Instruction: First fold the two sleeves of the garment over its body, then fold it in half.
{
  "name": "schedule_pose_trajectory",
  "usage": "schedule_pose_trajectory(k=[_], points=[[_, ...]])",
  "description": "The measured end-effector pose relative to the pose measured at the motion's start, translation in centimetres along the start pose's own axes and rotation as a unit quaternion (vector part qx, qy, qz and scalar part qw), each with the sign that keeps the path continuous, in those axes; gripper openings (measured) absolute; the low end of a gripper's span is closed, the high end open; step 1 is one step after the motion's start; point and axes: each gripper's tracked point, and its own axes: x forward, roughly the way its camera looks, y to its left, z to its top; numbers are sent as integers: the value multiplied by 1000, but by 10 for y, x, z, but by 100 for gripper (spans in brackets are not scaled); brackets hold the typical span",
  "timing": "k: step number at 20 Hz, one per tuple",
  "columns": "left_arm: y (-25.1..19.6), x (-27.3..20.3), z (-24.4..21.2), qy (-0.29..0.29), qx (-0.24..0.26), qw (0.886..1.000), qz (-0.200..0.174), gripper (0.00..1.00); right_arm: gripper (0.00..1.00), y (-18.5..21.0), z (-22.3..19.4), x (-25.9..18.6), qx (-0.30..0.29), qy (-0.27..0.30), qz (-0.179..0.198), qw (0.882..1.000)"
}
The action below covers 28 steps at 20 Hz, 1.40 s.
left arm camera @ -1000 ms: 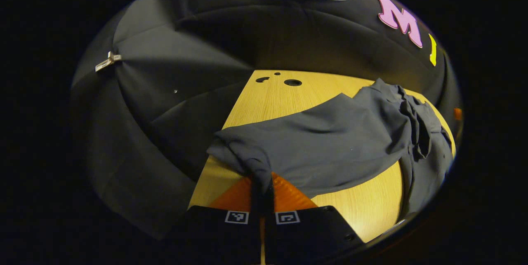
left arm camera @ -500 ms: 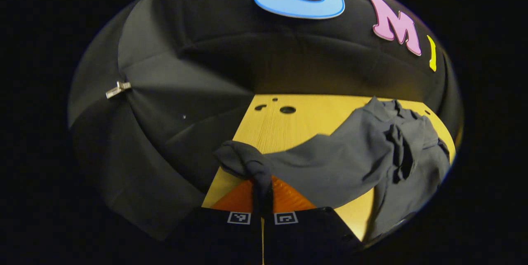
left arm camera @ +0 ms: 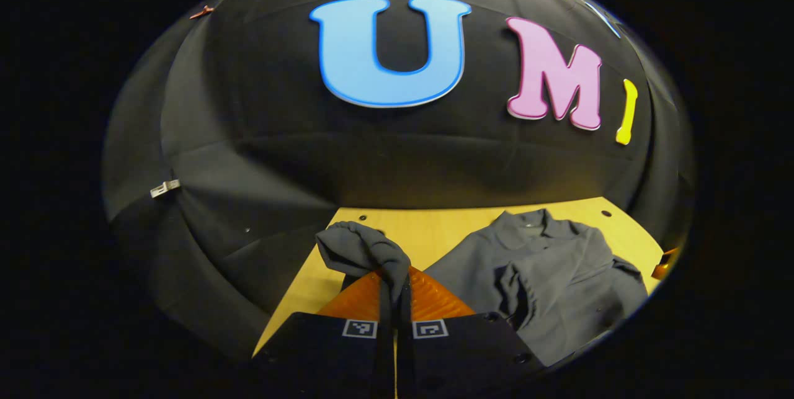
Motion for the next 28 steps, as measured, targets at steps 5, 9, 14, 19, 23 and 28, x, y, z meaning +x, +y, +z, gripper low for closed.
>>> schedule_pose_trajectory(k=[5, 9, 14, 19, 23, 28], points=[[-85, 5, 36, -28, 19, 998, -50, 6, 73, -44, -11, -3, 18, 5, -15, 1000], [-153, 7, 46, -34, 24, 995, -87, 7, 73, -78, -24, -6, 32, 14, -27, 999], [-232, 14, 41, -23, 11, 992, -121, 6, 73, -115, -42, -11, 39, 31, -38, 998], [-295, 30, 1, 11, 21, 989, -143, 6, 73, -144, -54, -13, 44, 42, -44, 997], [-336, 46, -39, 48, 30, 987, -153, 6, 74, -160, -65, -15, 44, 50, -49, 997], [-377, 64, -83, 73, 51, 983, -162, 6, 75, -167, -75, -17, 46, 57, -44, 996]])
